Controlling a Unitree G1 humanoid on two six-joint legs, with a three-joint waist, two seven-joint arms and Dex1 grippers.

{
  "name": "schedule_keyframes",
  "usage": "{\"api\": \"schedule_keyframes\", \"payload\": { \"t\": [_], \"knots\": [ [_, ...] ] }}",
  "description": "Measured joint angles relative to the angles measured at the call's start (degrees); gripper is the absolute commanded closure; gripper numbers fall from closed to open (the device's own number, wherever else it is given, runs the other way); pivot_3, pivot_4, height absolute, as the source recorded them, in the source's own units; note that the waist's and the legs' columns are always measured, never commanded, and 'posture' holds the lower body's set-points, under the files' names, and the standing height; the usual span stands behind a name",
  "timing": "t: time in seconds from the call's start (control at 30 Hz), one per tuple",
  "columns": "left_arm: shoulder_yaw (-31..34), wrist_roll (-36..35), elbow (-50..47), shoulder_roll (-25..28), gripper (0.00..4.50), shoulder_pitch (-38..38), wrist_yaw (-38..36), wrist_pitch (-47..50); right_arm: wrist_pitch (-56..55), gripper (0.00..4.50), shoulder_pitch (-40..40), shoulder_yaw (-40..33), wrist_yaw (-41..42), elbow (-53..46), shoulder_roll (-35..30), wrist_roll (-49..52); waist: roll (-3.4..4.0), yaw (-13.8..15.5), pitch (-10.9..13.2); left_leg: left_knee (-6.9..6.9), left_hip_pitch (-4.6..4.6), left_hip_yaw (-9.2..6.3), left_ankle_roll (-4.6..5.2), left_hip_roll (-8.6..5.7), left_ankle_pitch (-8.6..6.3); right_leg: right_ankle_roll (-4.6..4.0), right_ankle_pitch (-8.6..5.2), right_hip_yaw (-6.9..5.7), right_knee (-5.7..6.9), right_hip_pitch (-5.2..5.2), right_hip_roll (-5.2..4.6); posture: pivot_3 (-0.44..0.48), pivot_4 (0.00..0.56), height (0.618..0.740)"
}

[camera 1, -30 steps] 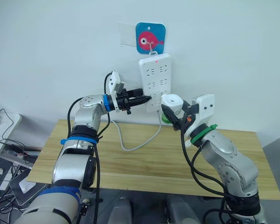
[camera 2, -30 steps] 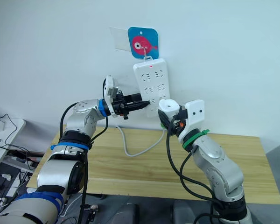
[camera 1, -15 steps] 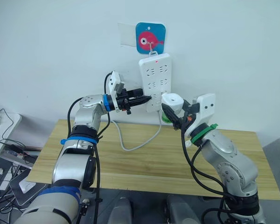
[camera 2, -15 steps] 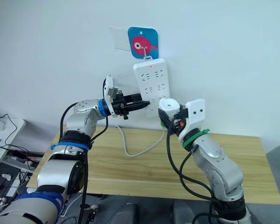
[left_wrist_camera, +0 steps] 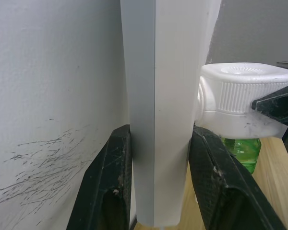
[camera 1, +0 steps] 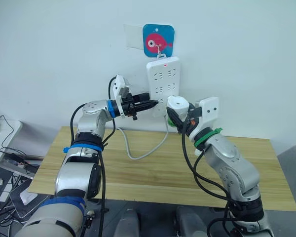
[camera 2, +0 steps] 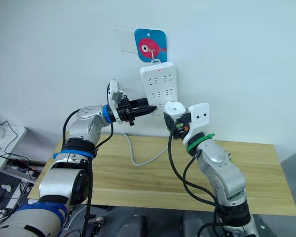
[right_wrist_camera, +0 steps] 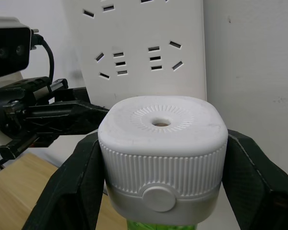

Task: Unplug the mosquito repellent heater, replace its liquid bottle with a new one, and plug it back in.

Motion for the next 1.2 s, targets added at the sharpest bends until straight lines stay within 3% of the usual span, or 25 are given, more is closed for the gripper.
{"api": "schedule_keyframes", "payload": {
  "t": [0.53, 1.07, 1.2],
  "knots": [
    [1.36, 0.44, -0.04, 1.13, 3.16, 0.03, 0.53, 1.4, -6.84, 1.53, -1.41, 2.13, 0.42, 7.05, 4.86, -4.61, 0.01, -0.48, 0.01, 0.0, 0.16, 0.05, 0.01, 0.03, 0.01, -0.01, 0.0, 0.08, 0.19, 0.01, 0.04, -0.008, 0.167, 0.74],
    [2.58, 1.48, -0.04, 1.13, 3.16, 0.17, 0.57, 2.04, -9.75, 1.53, -2.62, 2.88, 1.14, 11.17, 5.69, -7.24, 0.0, -1.21, 0.04, 0.0, 0.3, 0.09, 0.04, 0.03, 0.04, -0.01, -0.01, 0.16, 0.43, 0.02, 0.06, -0.01, 0.162, 0.74],
    [1.79, 1.32, -0.18, -0.51, 3.16, 0.16, -1.3, 1.72, -7.96, 0.22, -3.56, 2.67, 1.47, 10.63, 4.53, -8.47, 0.0, -0.91, 0.04, -0.01, 0.29, 0.07, 0.04, -0.02, 0.03, -0.05, -0.04, 0.11, 0.39, 0.06, 0.03, -0.009, 0.162, 0.74]
  ]
}}
